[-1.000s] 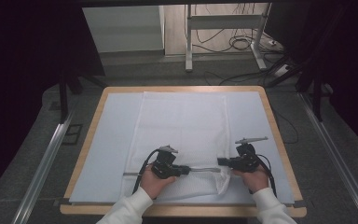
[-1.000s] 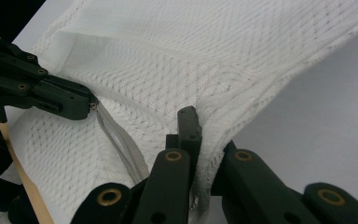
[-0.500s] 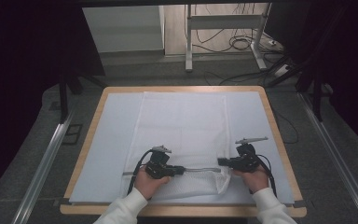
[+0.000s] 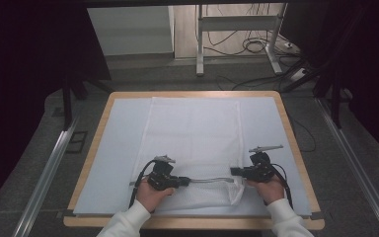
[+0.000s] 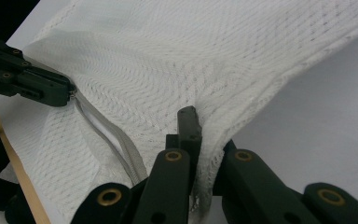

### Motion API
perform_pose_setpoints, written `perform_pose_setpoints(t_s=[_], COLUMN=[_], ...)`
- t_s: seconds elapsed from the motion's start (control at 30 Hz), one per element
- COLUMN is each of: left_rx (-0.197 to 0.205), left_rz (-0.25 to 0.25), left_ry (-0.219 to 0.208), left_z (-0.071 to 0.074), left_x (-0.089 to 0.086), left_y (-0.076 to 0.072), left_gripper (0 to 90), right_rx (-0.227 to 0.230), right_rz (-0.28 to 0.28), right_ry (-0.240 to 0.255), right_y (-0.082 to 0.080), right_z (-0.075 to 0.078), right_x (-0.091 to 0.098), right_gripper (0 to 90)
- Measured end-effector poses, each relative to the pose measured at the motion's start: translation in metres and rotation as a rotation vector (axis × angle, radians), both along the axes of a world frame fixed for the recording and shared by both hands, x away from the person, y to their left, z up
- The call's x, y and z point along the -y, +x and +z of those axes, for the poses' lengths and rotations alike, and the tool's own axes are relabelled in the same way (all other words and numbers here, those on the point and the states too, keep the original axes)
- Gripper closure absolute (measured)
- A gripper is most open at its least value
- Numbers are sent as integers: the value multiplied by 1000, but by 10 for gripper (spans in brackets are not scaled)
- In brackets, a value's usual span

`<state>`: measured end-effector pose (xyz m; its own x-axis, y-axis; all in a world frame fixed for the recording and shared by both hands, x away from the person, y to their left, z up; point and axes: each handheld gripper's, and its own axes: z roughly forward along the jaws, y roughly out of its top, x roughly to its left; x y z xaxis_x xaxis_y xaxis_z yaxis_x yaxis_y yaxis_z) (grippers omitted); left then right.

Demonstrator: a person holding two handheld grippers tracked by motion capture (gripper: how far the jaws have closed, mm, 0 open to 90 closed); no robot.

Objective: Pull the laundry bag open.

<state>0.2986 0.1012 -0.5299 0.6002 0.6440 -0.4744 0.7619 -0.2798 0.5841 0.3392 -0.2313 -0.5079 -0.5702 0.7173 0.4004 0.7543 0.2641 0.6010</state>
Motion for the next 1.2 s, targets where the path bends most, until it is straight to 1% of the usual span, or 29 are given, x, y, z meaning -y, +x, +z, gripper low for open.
perform_pose_setpoints(t_s=[0.17, 0.23, 0.27, 0.33, 0.43, 0.63, 0.8, 1.2], left_rx=[-2, 6, 3, -1, 1, 1, -3, -3], left_rz=[17, 34, 39, 48, 55, 61, 64, 92], left_ry=[18, 39, 36, 28, 32, 38, 35, 24], left_z=[-2, -2, -3, -2, -1, -2, -2, 0], left_x=[-9, -14, -17, -23, -28, -32, -35, -48], left_y=[0, 0, 0, 0, -1, -1, 0, -2], left_gripper=[867, 866, 867, 867, 867, 866, 866, 866], right_rx=[0, 2, 3, 0, 0, 2, 2, 0], right_rz=[-2, -5, -10, -14, -13, -12, -10, -8], right_ry=[-1, -10, -15, -6, -6, -6, -8, -7], right_y=[0, 1, 1, 1, 1, 1, 1, 1], right_z=[0, -1, -1, -1, -1, -1, -1, -1], right_x=[0, 1, 1, 3, 3, 3, 3, 2], right_gripper=[884, 884, 884, 884, 884, 884, 884, 883])
